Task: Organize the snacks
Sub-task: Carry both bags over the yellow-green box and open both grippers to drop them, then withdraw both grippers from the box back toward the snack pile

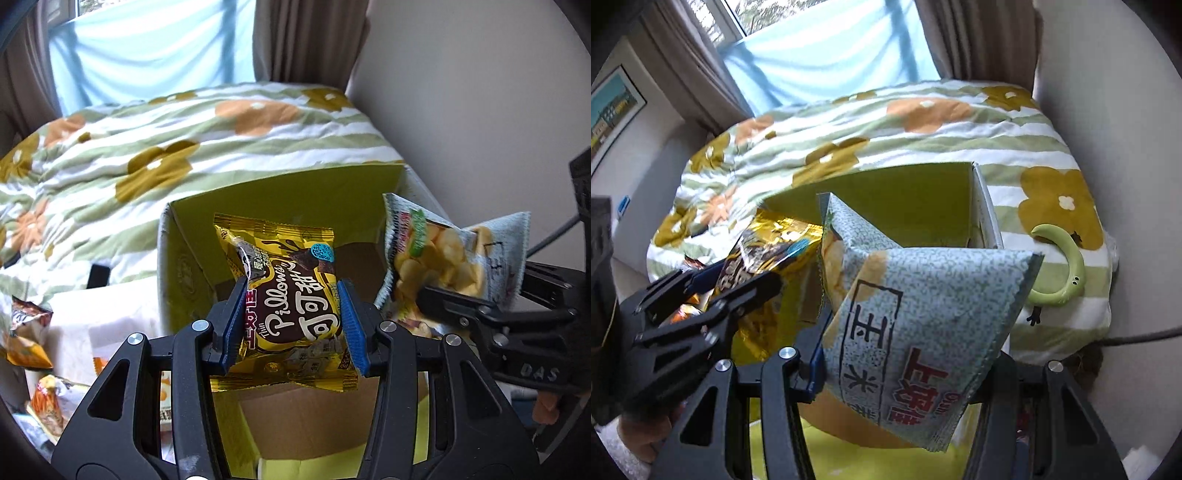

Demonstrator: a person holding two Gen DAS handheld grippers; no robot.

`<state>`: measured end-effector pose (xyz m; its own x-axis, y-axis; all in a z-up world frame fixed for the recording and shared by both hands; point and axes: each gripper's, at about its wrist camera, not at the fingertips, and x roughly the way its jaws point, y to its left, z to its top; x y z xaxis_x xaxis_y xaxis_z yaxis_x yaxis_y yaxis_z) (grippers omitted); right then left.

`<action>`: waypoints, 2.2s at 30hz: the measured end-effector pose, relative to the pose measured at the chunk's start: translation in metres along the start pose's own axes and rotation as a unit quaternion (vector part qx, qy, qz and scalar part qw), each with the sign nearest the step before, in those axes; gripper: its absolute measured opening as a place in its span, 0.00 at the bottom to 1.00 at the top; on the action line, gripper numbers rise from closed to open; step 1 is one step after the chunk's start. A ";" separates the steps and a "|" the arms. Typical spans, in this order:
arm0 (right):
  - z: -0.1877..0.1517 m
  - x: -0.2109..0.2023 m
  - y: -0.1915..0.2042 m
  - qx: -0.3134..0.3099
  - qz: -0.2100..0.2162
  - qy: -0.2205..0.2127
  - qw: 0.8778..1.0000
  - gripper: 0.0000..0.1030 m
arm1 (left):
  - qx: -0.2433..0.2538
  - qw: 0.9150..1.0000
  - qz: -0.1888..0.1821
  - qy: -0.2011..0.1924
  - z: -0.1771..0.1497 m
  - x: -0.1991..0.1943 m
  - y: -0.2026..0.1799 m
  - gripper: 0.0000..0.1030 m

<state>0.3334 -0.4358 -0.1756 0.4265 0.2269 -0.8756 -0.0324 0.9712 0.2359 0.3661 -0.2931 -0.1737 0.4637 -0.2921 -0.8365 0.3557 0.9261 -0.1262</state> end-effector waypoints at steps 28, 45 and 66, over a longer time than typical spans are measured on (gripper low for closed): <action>0.047 0.041 -0.003 0.030 0.011 0.021 0.999 0.82 | 0.009 0.997 0.078 -0.001 -0.017 -0.046 0.023 0.94; 0.020 -0.021 -0.007 0.006 -0.008 -0.028 1.000 1.00 | 0.000 0.997 0.071 -0.027 -0.020 -0.076 0.011 0.94; -0.064 -0.119 0.086 -0.082 0.020 -0.115 0.990 1.00 | -0.033 0.987 0.122 -0.097 -0.118 -0.222 0.039 0.94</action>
<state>0.2217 -0.3745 -0.0780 0.6160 0.2615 -0.7431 -0.1924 0.9647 0.1799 0.1818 -0.1640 -0.0558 0.6777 -0.0926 -0.7295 0.1631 0.9863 0.0263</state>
